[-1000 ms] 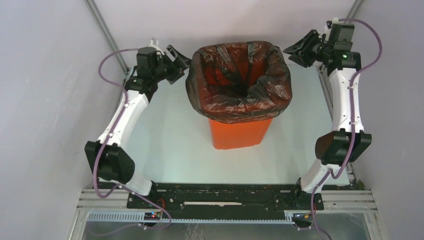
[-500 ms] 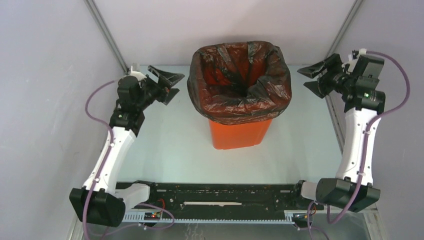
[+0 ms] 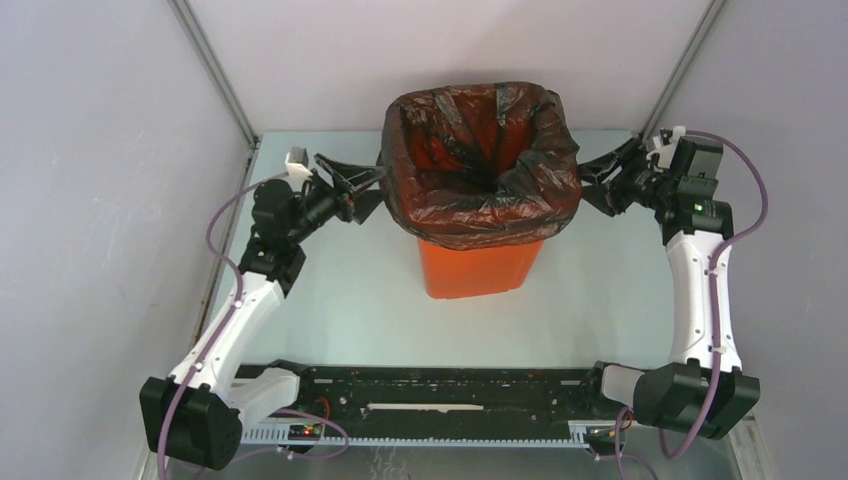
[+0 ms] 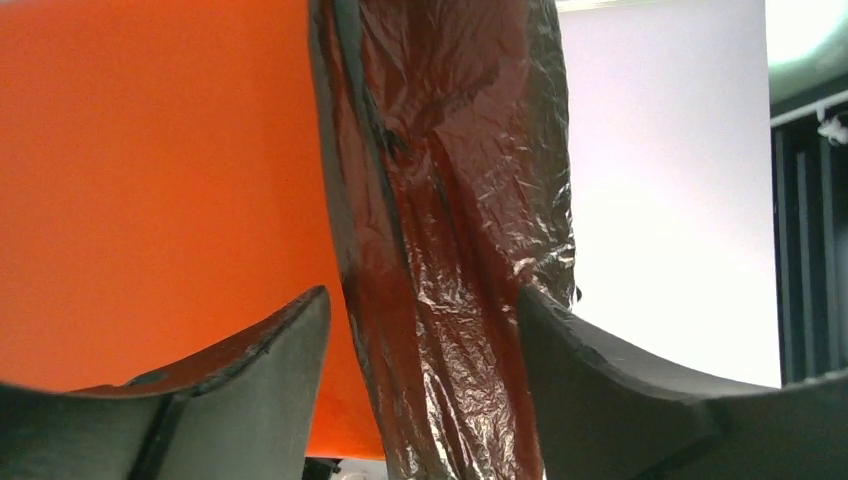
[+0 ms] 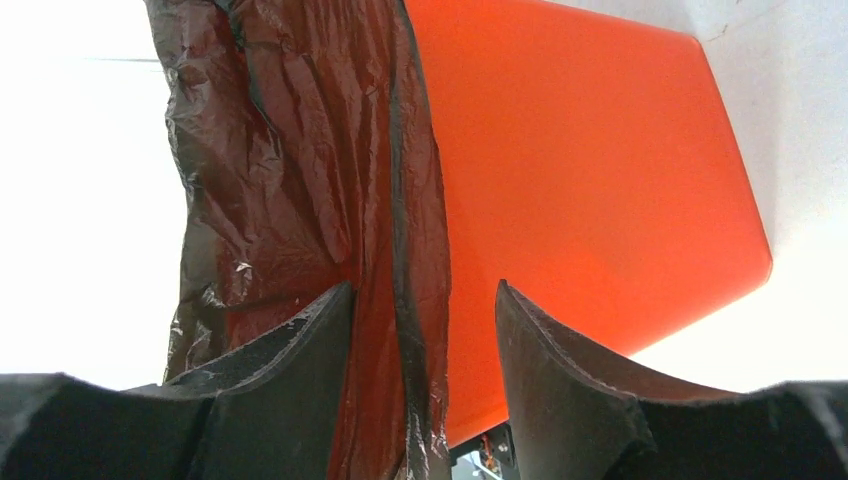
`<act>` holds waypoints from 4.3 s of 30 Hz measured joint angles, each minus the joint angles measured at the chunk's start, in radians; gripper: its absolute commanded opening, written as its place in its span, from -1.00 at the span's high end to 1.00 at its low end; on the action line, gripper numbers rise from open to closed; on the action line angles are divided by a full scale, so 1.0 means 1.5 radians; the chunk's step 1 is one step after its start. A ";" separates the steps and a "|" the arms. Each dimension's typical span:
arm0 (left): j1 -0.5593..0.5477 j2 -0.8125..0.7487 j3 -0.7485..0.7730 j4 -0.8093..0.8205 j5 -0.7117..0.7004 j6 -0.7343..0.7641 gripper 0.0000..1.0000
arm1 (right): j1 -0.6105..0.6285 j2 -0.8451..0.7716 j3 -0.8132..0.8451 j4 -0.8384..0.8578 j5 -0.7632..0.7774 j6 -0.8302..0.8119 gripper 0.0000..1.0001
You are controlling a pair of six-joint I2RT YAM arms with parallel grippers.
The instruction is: Put the trash bags into the trash bin
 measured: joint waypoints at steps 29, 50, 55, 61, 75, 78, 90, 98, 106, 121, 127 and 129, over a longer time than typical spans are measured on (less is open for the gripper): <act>-0.072 0.002 -0.038 -0.070 -0.022 0.017 0.99 | 0.102 -0.032 -0.047 -0.007 0.111 -0.042 0.98; -0.089 -0.119 -0.044 -0.241 -0.054 0.090 0.99 | 0.067 -0.096 -0.047 -0.127 0.131 -0.142 0.34; -0.069 -0.061 -0.047 -0.229 -0.039 0.112 0.99 | 0.074 -0.096 -0.047 -0.143 0.149 -0.176 0.14; -0.082 -0.006 -0.047 -0.219 -0.025 0.129 0.99 | 0.075 -0.119 -0.047 -0.164 0.159 -0.212 -0.15; -0.107 0.040 -0.049 -0.185 -0.004 0.129 0.99 | 0.064 -0.348 -0.042 -0.264 0.174 -0.296 -0.44; -0.106 0.050 -0.048 -0.184 -0.001 0.131 0.99 | 0.068 -0.388 -0.041 -0.237 0.128 -0.305 -0.51; -0.106 0.077 -0.046 -0.179 0.015 0.134 0.99 | 0.116 -0.270 -0.110 -0.028 0.071 -0.278 -0.28; -0.106 0.070 -0.046 -0.179 0.015 0.135 0.99 | 0.121 -0.250 -0.230 0.064 0.054 -0.255 1.00; -0.106 0.067 -0.046 -0.179 0.015 0.135 0.99 | 0.121 -0.251 -0.278 0.063 0.072 -0.254 1.00; -0.114 0.055 -0.045 -0.233 0.001 0.170 0.68 | 0.053 -0.215 -0.181 -0.104 0.068 -0.243 -0.12; -0.114 0.028 -0.008 -0.282 -0.011 0.189 0.37 | 0.046 -0.218 0.007 -0.184 0.076 -0.247 -0.27; -0.113 0.023 0.018 -0.298 -0.016 0.200 0.33 | 0.046 -0.210 0.073 -0.214 0.086 -0.251 -0.30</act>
